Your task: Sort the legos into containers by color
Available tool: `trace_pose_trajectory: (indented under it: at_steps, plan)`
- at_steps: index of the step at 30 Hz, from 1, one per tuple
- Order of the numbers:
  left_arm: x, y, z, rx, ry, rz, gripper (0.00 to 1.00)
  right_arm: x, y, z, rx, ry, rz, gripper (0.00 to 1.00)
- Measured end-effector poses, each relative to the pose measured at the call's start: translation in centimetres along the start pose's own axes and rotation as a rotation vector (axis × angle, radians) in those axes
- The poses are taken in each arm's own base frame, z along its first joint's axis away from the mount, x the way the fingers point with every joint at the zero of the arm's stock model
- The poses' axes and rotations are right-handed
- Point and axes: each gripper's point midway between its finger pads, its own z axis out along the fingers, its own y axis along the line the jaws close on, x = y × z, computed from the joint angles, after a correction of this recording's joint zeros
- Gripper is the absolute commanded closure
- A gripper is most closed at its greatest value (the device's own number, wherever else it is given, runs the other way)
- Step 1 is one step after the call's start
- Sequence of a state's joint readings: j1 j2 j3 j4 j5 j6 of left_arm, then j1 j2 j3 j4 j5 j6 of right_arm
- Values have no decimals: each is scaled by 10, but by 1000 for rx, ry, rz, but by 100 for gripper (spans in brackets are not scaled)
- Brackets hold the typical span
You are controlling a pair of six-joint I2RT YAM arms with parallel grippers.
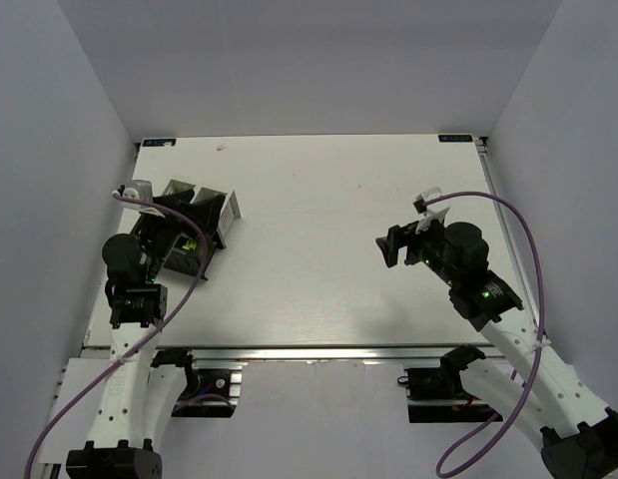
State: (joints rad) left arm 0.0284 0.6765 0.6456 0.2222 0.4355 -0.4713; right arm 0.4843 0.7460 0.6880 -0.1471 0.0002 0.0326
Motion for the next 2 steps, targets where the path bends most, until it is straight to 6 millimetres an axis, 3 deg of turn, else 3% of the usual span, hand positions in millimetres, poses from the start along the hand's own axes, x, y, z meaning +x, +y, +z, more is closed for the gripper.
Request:
trace_pose_trajectory:
  at_steps: [2]
  plan:
    - [0,0,0,0,0,0,2,0,0,0,0,0,4,11]
